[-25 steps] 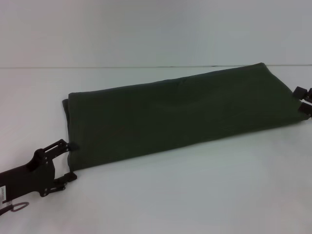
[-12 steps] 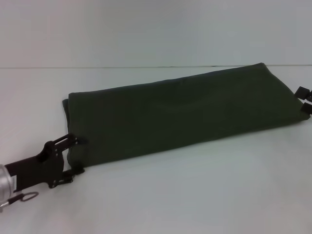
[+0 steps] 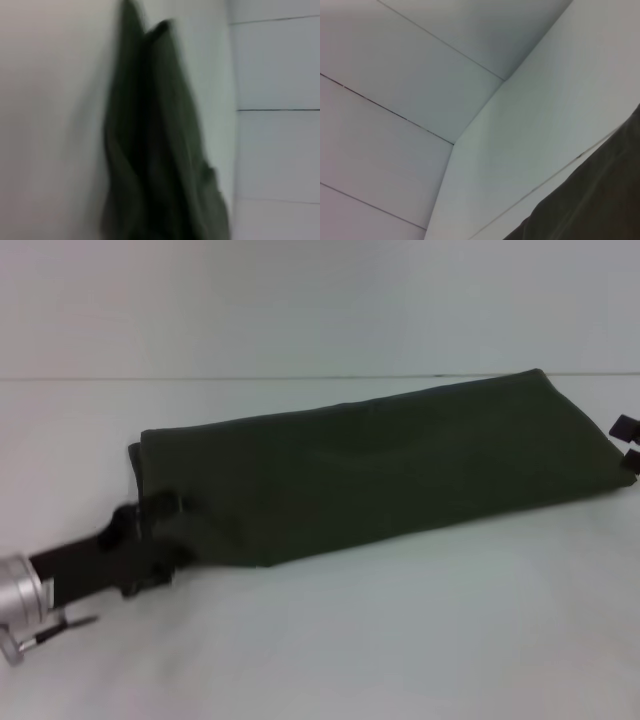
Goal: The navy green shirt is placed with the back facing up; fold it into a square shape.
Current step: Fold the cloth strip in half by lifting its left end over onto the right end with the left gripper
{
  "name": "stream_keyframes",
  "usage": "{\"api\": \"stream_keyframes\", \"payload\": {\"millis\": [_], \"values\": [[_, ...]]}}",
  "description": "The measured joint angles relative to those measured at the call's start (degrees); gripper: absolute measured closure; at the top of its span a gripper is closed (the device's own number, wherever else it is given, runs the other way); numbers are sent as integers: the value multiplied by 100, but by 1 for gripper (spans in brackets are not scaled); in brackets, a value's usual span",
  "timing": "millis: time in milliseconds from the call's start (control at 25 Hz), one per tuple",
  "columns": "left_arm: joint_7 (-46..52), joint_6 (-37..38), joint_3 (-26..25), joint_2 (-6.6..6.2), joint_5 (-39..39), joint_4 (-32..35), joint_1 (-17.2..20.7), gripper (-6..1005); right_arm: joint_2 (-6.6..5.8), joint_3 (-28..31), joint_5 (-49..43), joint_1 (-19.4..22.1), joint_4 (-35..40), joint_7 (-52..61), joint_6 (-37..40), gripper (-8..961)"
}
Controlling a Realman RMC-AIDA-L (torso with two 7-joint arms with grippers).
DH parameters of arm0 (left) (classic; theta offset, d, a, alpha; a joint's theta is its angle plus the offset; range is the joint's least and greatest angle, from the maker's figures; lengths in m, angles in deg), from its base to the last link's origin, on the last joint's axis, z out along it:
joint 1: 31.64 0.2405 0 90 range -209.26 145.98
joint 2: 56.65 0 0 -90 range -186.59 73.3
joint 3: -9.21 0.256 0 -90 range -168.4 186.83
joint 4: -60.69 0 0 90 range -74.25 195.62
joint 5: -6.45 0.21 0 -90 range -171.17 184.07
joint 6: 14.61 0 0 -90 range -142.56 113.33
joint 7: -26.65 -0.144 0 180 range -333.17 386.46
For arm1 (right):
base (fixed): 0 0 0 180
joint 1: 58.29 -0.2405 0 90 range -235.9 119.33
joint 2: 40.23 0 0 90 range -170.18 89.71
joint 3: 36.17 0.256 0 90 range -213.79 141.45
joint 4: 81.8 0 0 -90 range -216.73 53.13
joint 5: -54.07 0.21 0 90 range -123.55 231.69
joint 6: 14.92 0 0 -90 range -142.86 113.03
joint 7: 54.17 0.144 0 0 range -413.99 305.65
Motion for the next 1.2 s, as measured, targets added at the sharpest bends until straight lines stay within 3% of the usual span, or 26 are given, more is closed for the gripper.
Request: {"api": "stream_keyframes", "payload": {"millis": [280, 800, 920, 1080, 1200], "values": [[335, -167, 108, -34, 205, -132, 130, 98, -7, 8, 0, 0, -24, 4, -10, 99], [624, -741, 277, -38, 141, -163, -61, 110, -40, 93, 3, 88, -108, -5, 37, 100], [367, -844, 187, 19, 27, -139, -100, 113, -39, 148, 4, 131, -108, -6, 62, 100], [-619, -392, 33, 106, -514, -151, -156, 116, -37, 194, 7, 156, -109, -5, 101, 100], [-730, -499, 80, 134, -560, -209, -150, 119, -19, 209, 8, 160, -108, -20, 123, 100]]}}
